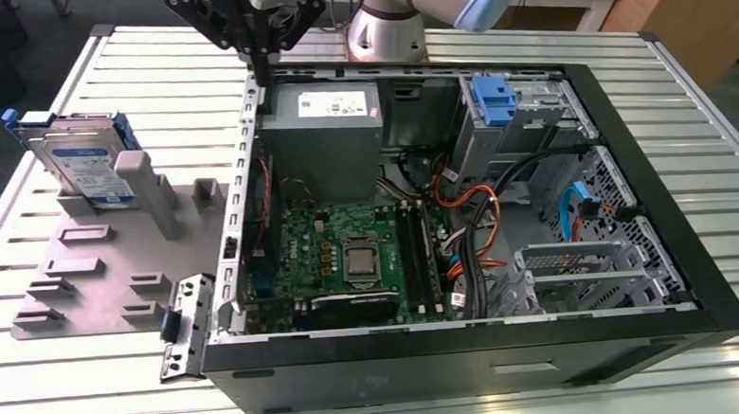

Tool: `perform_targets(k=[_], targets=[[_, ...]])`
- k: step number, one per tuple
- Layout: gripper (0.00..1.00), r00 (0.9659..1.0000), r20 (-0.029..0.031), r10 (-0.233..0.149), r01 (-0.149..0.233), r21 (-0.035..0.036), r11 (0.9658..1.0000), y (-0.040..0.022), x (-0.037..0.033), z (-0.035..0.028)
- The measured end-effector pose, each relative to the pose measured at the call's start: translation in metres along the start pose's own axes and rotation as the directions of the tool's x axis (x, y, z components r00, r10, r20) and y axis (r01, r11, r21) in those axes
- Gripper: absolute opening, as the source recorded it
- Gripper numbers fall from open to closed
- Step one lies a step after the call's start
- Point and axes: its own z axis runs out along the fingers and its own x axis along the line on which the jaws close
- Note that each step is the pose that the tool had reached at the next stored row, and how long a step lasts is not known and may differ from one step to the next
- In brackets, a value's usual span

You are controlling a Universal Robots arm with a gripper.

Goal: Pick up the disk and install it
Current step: 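Reach for the disk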

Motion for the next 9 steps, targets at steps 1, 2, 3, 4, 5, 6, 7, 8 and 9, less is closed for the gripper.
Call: perform_targets(k=[1,2,3,4,5,6,7,8,9], targets=[[0.11,1.0000,0.0000,0.000,0.000,0.0000,1.0000,-0.0001,0.0008,0.0000],[0.11,1.0000,0.0000,0.000,0.000,0.0000,1.0000,-0.0001,0.0014,0.0000],[0.11,1.0000,0.0001,0.000,0.000,-0.0001,1.0000,-0.0002,0.0020,0.0000],[0.11,1.0000,0.0000,0.000,0.000,0.0001,1.0000,-0.0002,0.0027,-0.0001],[0.11,1.0000,0.0000,0.000,0.000,0.0001,1.0000,-0.0003,0.0036,-0.0001],[0.11,1.0000,0.0000,0.000,0.000,0.0000,1.0000,-0.0003,0.0043,-0.0001],[0.11,1.0000,0.0001,0.000,0.000,-0.0001,1.0000,-0.0004,0.0049,-0.0001],[0.11,1.0000,0.0001,0.000,0.000,-0.0001,1.0000,-0.0004,0.0054,-0.0001],[0.11,1.0000,0.0000,0.000,0.000,0.0000,1.0000,-0.0005,0.0060,-0.0001]])
